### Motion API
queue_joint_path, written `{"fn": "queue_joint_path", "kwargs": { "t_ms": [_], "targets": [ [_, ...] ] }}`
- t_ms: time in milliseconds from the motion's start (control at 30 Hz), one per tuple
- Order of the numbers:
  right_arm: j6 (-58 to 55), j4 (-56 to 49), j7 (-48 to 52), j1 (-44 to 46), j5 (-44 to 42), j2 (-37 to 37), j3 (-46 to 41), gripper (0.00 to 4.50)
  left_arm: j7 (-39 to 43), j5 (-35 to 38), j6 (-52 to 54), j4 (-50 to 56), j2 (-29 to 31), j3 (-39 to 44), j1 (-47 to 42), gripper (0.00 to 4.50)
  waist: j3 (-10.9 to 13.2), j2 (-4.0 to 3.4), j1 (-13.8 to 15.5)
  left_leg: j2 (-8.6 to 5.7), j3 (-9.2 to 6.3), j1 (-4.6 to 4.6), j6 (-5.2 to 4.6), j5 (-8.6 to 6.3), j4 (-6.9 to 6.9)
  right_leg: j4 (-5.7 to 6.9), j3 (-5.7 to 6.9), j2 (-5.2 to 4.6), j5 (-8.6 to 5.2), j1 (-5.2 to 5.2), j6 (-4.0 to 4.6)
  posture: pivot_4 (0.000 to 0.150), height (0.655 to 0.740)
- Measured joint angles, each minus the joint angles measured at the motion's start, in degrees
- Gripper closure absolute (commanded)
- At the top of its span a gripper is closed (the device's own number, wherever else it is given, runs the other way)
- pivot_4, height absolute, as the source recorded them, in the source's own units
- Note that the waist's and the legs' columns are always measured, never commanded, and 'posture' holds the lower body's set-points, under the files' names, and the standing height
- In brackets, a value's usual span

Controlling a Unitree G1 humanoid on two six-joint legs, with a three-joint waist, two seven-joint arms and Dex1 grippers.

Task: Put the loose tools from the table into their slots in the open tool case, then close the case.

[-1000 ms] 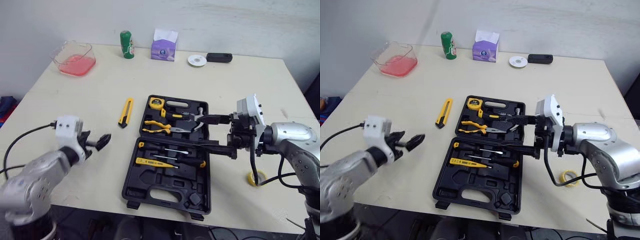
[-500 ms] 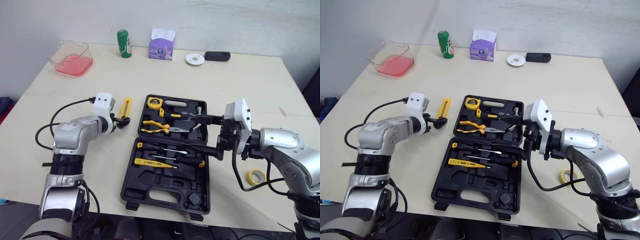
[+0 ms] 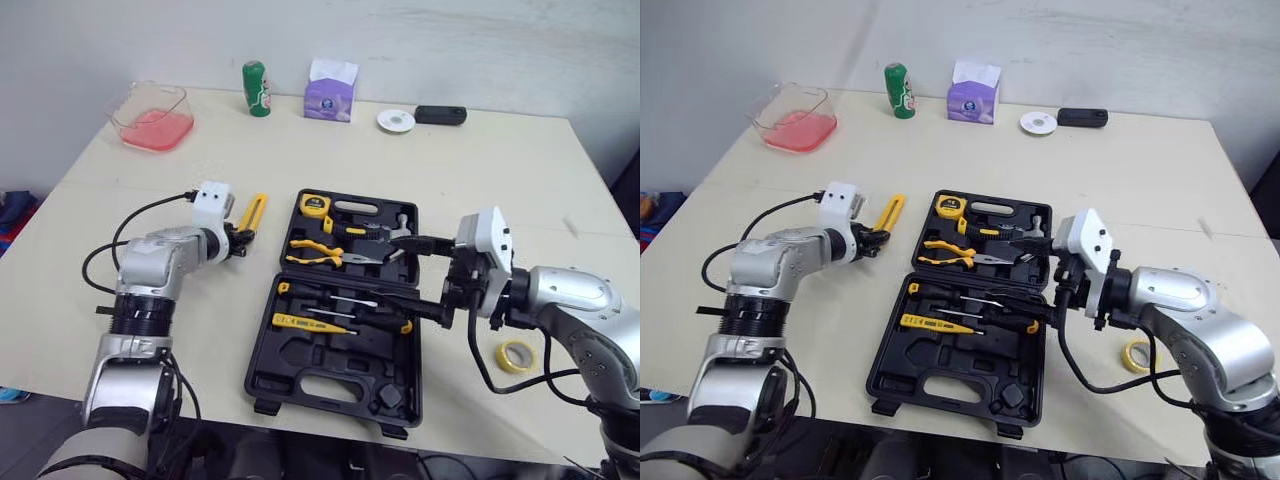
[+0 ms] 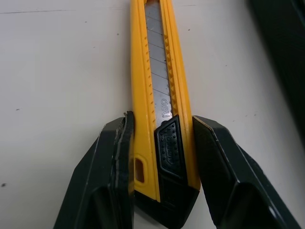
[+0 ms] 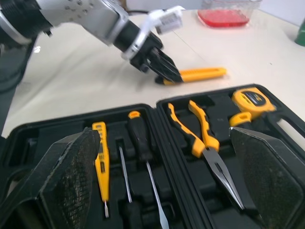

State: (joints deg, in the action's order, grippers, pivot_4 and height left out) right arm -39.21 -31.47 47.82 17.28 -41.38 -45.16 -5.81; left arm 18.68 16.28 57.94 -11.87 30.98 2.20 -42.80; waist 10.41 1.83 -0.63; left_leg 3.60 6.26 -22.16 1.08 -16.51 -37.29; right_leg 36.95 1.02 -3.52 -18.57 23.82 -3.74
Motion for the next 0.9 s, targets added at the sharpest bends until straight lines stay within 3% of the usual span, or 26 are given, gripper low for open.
{"fn": "queue_joint_path", "kwargs": {
  "t_ms": [133,233,367,500,667,900],
  "targets": [
    [-1.2,-0.2,1.8,-1.3,-2.1,-2.3,-1.7,0.00,11.4,3.1,-2.0,7.0,7.9,0.0,0.8,3.09,0.1,0.01,0.3,0.02,-0.02,-0.06,0.04,0.02,0.04,-0.07,0.04,-0.01,-0.03,0.03,0.04,0.150,0.7244],
    [-3.6,-2.6,5.1,-6.7,-5.6,-6.7,-4.6,0.00,30.7,8.6,-6.2,19.4,19.4,-3.9,2.4,3.09,0.1,-0.01,0.6,0.02,-0.03,-0.15,0.05,-0.04,0.08,-0.27,0.06,-0.04,-0.04,0.01,0.05,0.150,0.7244],
    [-6.1,-4.3,8.0,-13.6,-7.9,-11.3,-9.4,0.00,44.6,15.3,-7.1,29.9,21.5,-8.4,2.9,3.09,0.1,-0.20,0.8,-0.07,-0.02,-0.08,-0.17,-0.14,0.01,-0.50,0.03,-0.12,-0.01,-0.22,-0.02,0.150,0.7244],
    [-7.4,-5.2,9.8,-19.8,-8.7,-13.5,-15.1,0.00,49.0,16.6,-4.5,33.6,21.7,-15.5,3.0,3.09,0.2,-0.16,0.4,-0.04,-0.03,-0.01,-0.48,-0.22,-0.02,-0.43,-0.05,0.04,0.03,-0.23,-0.07,0.150,0.7244],
    [-7.9,-7.6,10.6,-27.9,-8.7,-14.0,-19.2,0.00,51.0,10.7,-5.8,34.7,20.8,-27.1,2.5,3.09,0.2,-0.13,0.4,-0.02,-0.15,0.04,-0.39,-0.09,-0.03,-0.28,-0.20,0.31,0.04,-0.22,-0.05,0.150,0.7244],
    [-7.4,-10.1,9.8,-33.2,-7.0,-13.7,-19.5,0.00,51.1,3.5,-12.5,33.6,17.9,-32.7,2.4,3.09,0.2,-0.12,0.4,-0.02,-0.13,0.00,-0.40,-0.09,-0.10,-0.26,-0.28,0.34,0.06,-0.21,-0.09,0.150,0.7244]
  ]
}}
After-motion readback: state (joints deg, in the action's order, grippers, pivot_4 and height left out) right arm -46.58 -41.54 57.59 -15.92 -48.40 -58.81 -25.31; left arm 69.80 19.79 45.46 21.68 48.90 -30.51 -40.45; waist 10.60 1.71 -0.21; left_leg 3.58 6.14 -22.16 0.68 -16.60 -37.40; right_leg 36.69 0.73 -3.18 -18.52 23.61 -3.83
